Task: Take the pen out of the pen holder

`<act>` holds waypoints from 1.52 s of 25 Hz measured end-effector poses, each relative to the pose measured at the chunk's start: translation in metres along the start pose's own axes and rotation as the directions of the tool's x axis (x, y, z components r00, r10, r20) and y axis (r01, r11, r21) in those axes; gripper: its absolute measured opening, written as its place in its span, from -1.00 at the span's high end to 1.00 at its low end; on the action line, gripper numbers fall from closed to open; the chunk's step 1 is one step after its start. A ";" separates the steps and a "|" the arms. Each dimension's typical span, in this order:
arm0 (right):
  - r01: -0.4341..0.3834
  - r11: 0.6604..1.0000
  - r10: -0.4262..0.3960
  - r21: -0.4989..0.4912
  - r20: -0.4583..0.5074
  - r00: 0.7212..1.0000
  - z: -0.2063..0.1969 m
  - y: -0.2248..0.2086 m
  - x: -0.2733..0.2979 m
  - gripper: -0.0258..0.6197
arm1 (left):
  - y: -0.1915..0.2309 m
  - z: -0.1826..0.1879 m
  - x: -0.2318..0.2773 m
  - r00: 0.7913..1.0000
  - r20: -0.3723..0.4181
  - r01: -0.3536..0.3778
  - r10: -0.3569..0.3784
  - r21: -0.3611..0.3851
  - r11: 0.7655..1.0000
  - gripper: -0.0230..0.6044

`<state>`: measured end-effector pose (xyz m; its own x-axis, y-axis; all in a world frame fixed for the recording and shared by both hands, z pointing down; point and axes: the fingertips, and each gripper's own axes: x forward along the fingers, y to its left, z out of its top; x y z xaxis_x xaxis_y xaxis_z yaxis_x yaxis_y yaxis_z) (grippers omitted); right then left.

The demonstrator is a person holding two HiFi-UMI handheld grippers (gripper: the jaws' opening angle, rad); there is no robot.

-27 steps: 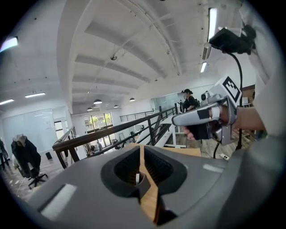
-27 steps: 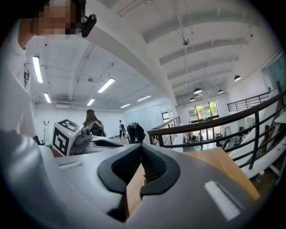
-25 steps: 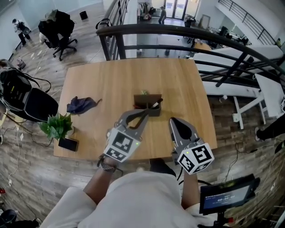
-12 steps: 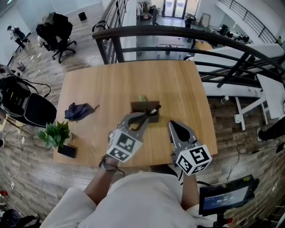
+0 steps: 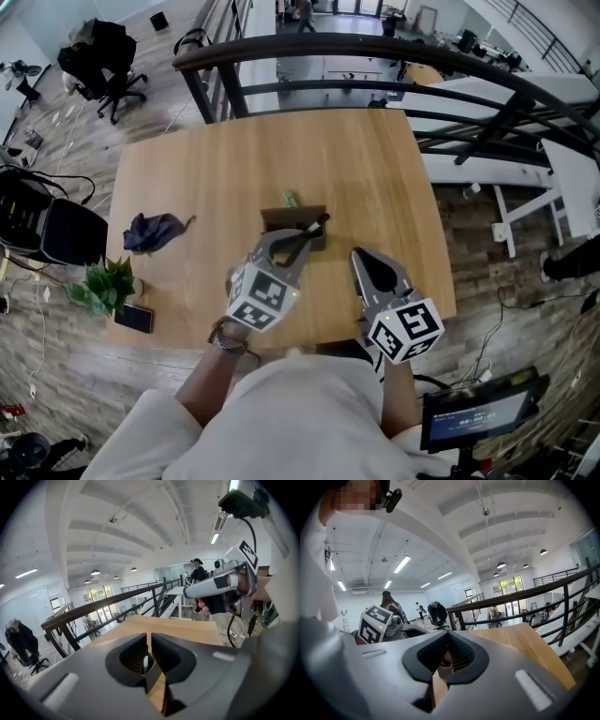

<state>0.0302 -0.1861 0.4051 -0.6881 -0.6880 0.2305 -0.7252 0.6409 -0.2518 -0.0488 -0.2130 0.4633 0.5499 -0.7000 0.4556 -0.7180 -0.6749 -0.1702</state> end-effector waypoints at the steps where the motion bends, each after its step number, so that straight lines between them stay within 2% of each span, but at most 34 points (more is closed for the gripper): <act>1: 0.000 1.000 0.000 0.006 -0.006 1.000 -0.002 -0.002 0.001 0.91 | 0.000 -0.002 0.003 1.000 -0.008 0.004 -0.004 0.000 1.000 0.83; 14: 0.020 0.999 -0.017 0.038 -0.083 0.996 -0.027 -0.023 0.012 0.91 | -0.007 -0.034 0.040 0.993 -0.103 0.050 -0.050 -0.007 0.999 0.80; 24: 0.033 0.999 -0.028 0.043 -0.124 0.992 -0.038 -0.036 0.013 0.91 | -0.005 -0.053 0.065 0.985 -0.163 0.056 -0.059 -0.020 0.998 0.76; 38: 0.051 0.996 -0.041 0.070 -0.144 0.989 -0.051 -0.043 0.017 0.92 | -0.005 -0.075 0.091 0.970 -0.234 0.068 -0.069 -0.010 0.998 0.74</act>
<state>0.0486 -0.2077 0.4672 -0.6544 -0.6573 0.3736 -0.7559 0.5795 -0.3046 -0.0270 -0.2560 0.5712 0.4831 -0.5780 0.6577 -0.6833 -0.7186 -0.1296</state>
